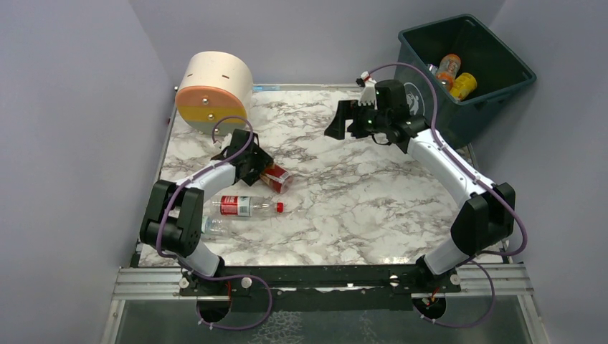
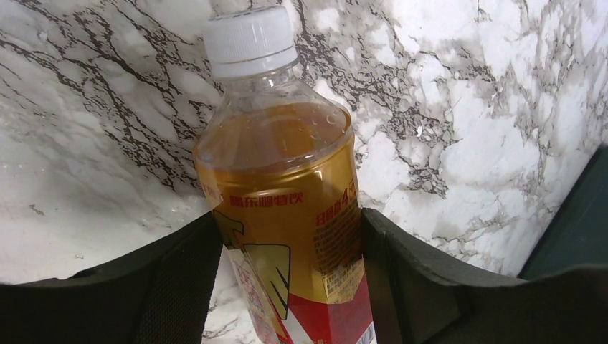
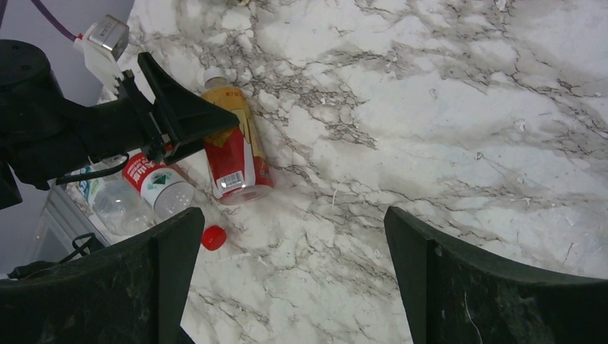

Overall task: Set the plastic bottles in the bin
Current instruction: Pick up the plastic bottle at the center of the board.

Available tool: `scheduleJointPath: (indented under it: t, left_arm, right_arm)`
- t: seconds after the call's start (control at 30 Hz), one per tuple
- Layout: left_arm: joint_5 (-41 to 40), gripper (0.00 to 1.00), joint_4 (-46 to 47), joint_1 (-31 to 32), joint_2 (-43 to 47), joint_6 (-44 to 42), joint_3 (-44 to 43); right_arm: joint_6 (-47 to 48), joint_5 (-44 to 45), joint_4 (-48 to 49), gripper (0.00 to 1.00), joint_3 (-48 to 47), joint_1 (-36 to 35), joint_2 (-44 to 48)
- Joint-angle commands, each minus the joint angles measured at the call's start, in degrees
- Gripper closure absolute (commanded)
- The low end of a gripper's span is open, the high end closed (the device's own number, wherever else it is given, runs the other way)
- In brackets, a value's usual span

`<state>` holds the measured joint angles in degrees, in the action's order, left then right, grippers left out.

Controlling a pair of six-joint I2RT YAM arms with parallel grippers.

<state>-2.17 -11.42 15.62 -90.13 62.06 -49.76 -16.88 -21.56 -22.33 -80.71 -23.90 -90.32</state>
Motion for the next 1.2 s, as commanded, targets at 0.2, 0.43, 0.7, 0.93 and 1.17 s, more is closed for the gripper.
scheduleJointPath:
  t: [0.2, 0.43, 0.7, 0.93, 1.17]
  left_arm:
    - [0.09, 0.4, 0.16, 0.27, 1.27, -3.3, -1.81]
    - [1.27, 0.4, 0.24, 0.27, 4.86, -4.01, -2.09]
    - [4.05, 0.4, 2.93, 0.38, 7.96, -3.18, 0.74]
    - [4.88, 0.39, 4.25, 0.38, 9.54, -3.86, 2.21]
    - [6.26, 0.4, 6.27, 0.38, 9.71, -4.21, 3.44]
  right_arm:
    - [0.32, -2.1, 2.08, 0.01, 1.72, -0.58, -0.56]
    - [-0.79, -5.12, 3.63, 0.01, 3.62, -1.1, -0.16]
    - [-0.1, -7.25, 3.61, 0.01, 4.38, -1.59, -0.6]
    - [-0.45, -9.98, 5.92, 0.01, 4.84, -1.58, -1.04]
    - [0.07, -11.16, 7.02, 0.01, 5.05, -1.71, -2.29]
